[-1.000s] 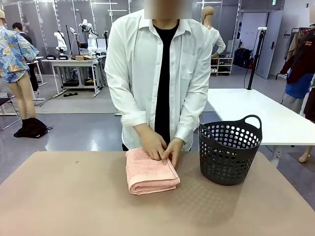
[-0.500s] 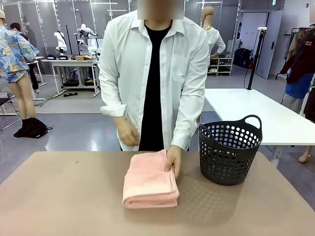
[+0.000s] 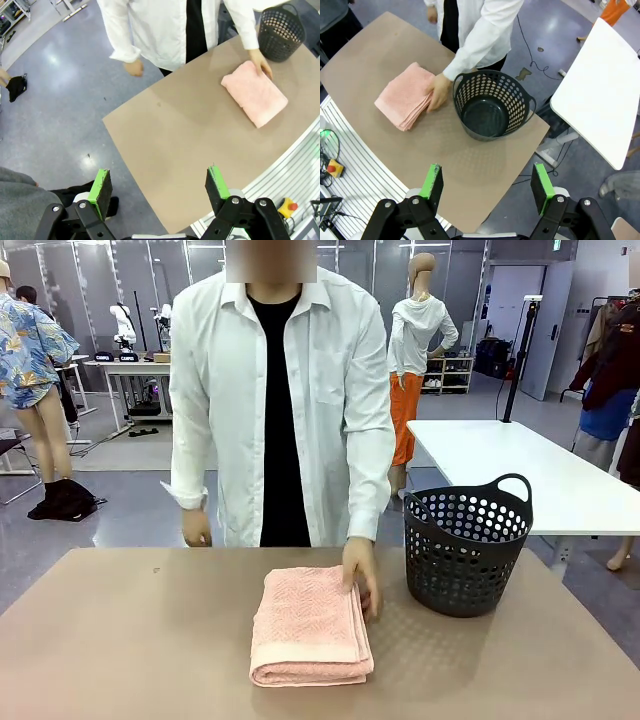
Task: Fold the towel.
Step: Pick up the 100 cm Hotel Towel and place it on the left side of the table.
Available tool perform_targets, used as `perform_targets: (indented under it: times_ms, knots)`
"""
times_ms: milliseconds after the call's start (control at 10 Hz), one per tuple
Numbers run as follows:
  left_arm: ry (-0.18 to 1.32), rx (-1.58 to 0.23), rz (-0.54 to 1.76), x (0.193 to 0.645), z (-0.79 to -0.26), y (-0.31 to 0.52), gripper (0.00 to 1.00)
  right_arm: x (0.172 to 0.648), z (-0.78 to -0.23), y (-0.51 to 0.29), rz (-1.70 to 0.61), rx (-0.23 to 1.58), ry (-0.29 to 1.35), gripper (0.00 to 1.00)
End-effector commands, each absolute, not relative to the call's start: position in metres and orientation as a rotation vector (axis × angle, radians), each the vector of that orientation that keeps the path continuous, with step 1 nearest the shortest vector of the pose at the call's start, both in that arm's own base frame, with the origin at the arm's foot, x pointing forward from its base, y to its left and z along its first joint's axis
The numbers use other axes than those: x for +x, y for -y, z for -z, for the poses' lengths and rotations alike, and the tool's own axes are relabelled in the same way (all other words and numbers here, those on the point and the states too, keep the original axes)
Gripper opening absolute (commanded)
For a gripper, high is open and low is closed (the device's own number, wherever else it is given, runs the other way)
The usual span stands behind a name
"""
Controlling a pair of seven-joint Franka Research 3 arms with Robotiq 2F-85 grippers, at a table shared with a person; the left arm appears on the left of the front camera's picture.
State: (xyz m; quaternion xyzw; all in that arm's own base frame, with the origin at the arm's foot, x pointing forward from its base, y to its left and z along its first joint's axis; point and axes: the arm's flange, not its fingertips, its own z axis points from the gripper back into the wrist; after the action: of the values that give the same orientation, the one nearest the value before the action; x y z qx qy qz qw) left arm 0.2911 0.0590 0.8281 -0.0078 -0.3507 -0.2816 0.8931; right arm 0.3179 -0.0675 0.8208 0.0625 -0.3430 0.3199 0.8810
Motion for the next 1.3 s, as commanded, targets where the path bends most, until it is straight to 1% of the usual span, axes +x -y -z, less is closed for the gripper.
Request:
perform_targets:
  times_ms: [0,800,900,1200]
  knots:
    - [0.716,-0.013,0.584,0.289,-0.830,-0.058,0.95,0.318,-0.822,0.068,-0.659,0.127,0.717,0.89]
    - [0.716,-0.013,0.584,0.289,-0.830,-0.058,0.95,0.318,-0.822,0.068,-0.659,0.127,0.717,0.89]
    - [0.727,-0.016,0.584,0.291,-0.828,-0.059,0.95,0.318,-0.822,0.068,-0.659,0.127,0.717,0.89]
    - [0.696,-0.033,0.583,0.314,-0.809,-0.043,0.95,0.318,-0.822,0.068,-0.659,0.127,0.717,0.89]
